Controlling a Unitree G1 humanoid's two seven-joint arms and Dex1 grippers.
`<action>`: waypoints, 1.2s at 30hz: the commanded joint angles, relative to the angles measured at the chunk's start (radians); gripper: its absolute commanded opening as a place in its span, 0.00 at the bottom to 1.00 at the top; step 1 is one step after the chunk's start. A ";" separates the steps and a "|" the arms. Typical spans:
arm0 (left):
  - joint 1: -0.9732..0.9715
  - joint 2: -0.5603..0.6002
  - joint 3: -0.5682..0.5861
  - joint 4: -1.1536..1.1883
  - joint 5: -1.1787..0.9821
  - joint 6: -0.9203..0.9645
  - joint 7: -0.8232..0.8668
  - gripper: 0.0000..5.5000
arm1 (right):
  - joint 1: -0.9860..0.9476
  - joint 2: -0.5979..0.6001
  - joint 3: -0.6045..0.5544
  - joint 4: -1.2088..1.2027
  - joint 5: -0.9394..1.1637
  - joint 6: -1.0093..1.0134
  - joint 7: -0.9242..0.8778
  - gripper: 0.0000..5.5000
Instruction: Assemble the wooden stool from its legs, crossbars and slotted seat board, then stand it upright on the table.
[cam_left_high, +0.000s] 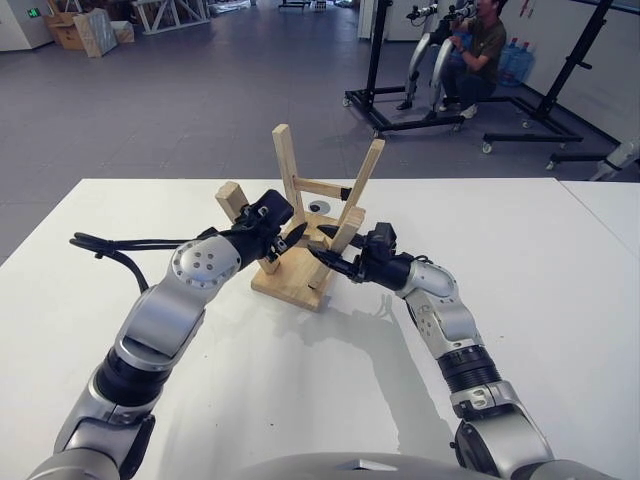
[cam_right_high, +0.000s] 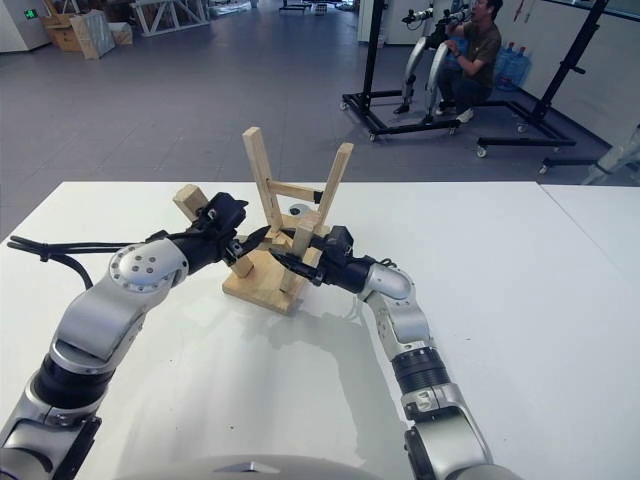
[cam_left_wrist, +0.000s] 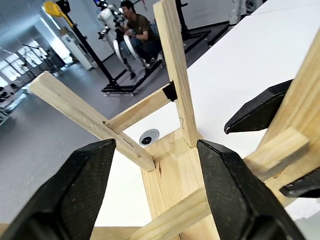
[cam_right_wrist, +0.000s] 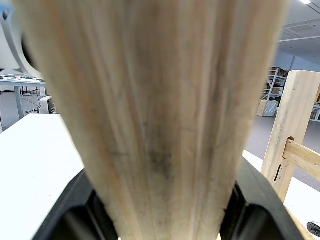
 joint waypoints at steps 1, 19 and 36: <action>0.057 -0.016 -0.042 0.037 0.017 -0.015 -0.003 0.54 | 0.000 0.010 0.024 -0.023 -0.017 0.009 -0.001 0.37; -0.139 -0.012 0.061 -0.016 0.002 0.096 -0.053 0.54 | 0.012 0.007 0.026 -0.036 -0.014 0.013 -0.024 0.37; 0.018 -0.047 0.017 0.076 0.054 -0.036 -0.029 0.54 | 0.010 0.010 0.038 -0.039 -0.019 0.014 -0.023 0.37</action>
